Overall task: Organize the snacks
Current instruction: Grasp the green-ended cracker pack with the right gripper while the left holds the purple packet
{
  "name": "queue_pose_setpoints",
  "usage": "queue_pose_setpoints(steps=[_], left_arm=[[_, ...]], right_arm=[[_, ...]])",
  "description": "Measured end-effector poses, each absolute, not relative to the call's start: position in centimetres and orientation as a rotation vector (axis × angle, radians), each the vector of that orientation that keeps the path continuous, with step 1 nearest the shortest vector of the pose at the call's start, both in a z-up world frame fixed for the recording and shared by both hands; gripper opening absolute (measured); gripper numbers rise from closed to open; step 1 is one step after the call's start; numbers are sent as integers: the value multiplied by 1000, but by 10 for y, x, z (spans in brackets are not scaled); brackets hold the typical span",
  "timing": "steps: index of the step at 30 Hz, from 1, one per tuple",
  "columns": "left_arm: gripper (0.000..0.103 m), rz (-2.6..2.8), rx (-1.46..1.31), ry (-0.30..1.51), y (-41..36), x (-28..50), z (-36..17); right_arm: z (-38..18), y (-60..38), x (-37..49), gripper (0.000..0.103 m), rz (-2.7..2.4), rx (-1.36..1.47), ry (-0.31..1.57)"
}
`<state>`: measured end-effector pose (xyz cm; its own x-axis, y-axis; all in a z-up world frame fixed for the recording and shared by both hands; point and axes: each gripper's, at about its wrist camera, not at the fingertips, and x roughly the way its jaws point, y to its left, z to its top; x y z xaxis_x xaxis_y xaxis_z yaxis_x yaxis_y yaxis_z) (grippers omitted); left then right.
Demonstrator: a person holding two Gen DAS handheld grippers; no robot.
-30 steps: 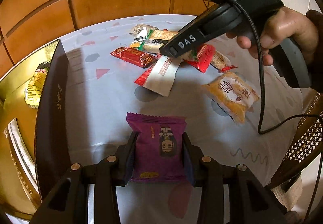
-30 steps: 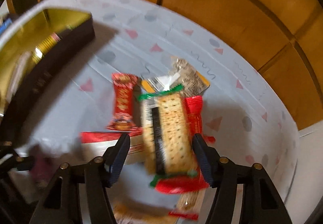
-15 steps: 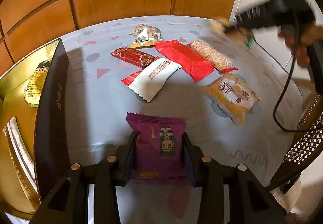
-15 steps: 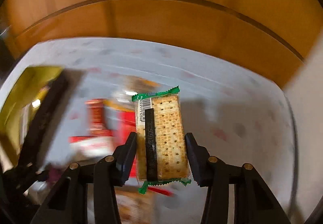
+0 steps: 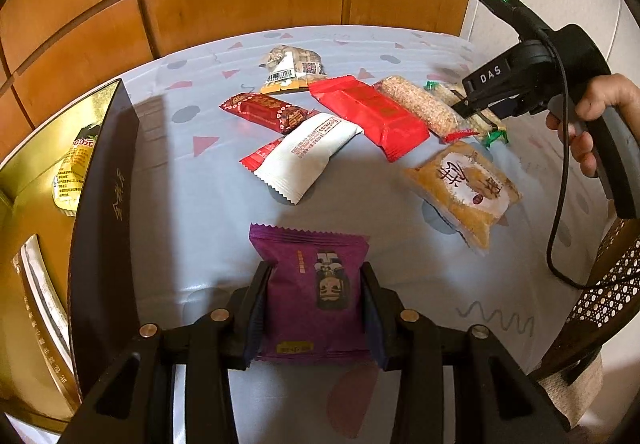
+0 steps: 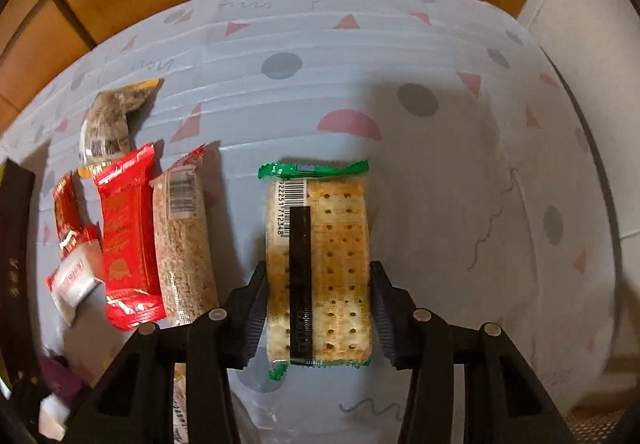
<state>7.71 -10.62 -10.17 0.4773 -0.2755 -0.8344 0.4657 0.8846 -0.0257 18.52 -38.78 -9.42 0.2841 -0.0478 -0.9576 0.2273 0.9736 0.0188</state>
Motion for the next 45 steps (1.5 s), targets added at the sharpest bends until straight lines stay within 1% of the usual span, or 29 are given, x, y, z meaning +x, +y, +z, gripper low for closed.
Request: queue_pose_setpoints(steps=[2, 3, 4, 6, 8, 9, 11, 13, 15, 21, 29, 34, 39, 45], left_arm=[[42, -448, 233, 978, -108, 77, -101], [42, -444, 239, 978, -109, 77, -101], [42, -436, 247, 980, -111, 77, -101], [42, -424, 251, 987, -112, 78, -101], [42, -410, 249, 997, -113, 79, -101], [42, -399, 253, 999, -114, 79, -101], [42, -386, 262, 996, -116, 79, -101], [42, -372, 274, 995, -118, 78, -101], [42, -367, 276, 999, -118, 78, -101], [41, -373, 278, 989, -118, 77, -101], [39, -395, 283, 976, -118, 77, -100], [38, -411, 240, 972, -116, 79, -99], [38, -453, 225, 961, -117, 78, -96], [38, -478, 158, 928, -107, 68, -79]], right_arm=[[-94, -394, 185, 53, -175, 214, 1265], [-94, -395, 185, 59, -169, 236, 1261], [-94, -394, 185, 68, -154, 251, 1257], [-95, -390, 185, 72, -135, 208, 1255], [-94, -383, 185, 72, -142, 151, 1255], [-93, -383, 184, 72, -144, 156, 1255], [-91, -383, 181, 66, -145, 143, 1250], [-88, -377, 168, 53, -150, 111, 1243], [-85, -371, 162, 49, -152, 90, 1233], [-84, -359, 143, 49, -167, 72, 1219], [-89, -349, 144, 47, -178, 21, 1218], [-86, -333, 144, 47, -228, 14, 1232], [-84, -323, 133, 47, -256, 38, 1204], [-80, -317, 110, 47, -258, 36, 1148]])
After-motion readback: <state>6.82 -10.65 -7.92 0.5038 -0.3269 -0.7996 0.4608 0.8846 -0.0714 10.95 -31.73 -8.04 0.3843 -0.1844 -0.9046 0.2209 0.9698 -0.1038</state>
